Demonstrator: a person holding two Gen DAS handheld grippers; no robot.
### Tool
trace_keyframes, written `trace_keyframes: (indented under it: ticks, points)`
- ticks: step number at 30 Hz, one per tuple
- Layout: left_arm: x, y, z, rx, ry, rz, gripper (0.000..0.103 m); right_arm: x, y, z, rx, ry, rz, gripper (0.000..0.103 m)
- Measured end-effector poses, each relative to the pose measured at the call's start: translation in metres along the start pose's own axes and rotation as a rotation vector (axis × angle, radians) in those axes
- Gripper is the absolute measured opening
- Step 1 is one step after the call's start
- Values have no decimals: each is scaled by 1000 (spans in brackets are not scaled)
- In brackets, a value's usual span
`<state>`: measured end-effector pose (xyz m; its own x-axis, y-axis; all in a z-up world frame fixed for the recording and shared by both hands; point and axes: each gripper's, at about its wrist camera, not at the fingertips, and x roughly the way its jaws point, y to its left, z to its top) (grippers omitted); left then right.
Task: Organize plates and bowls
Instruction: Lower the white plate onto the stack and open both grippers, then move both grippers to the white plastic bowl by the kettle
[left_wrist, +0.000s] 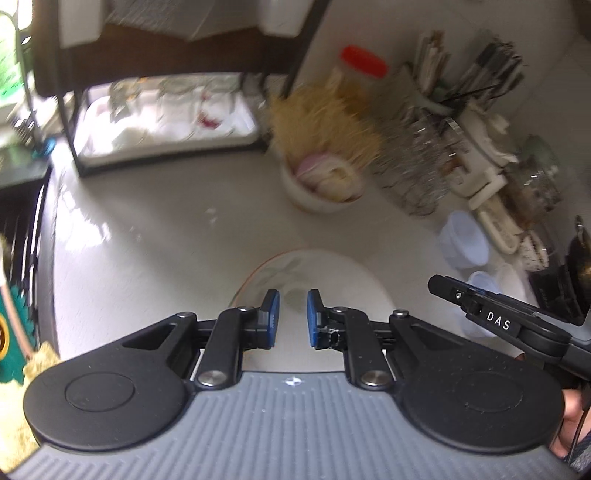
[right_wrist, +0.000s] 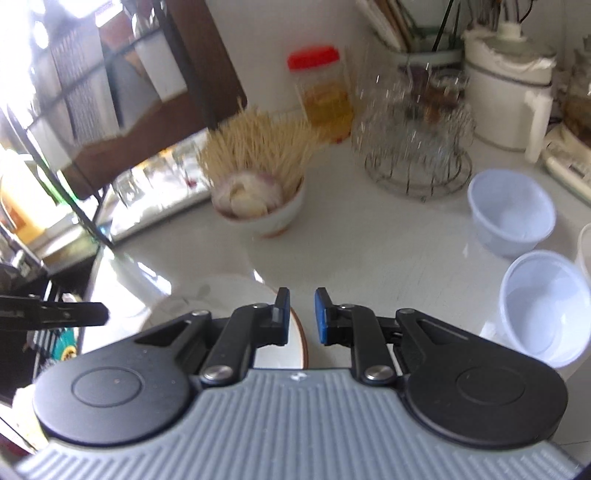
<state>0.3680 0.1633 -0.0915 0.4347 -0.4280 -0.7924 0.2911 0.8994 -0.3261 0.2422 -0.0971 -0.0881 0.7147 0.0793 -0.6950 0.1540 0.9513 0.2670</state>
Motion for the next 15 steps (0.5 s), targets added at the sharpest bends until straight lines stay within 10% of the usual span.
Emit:
trace_keyframes:
  ticks: [15]
  points:
    - [-4,-71,15,86,-49,-58,17,-66,-28,27,17,-113,-52,18]
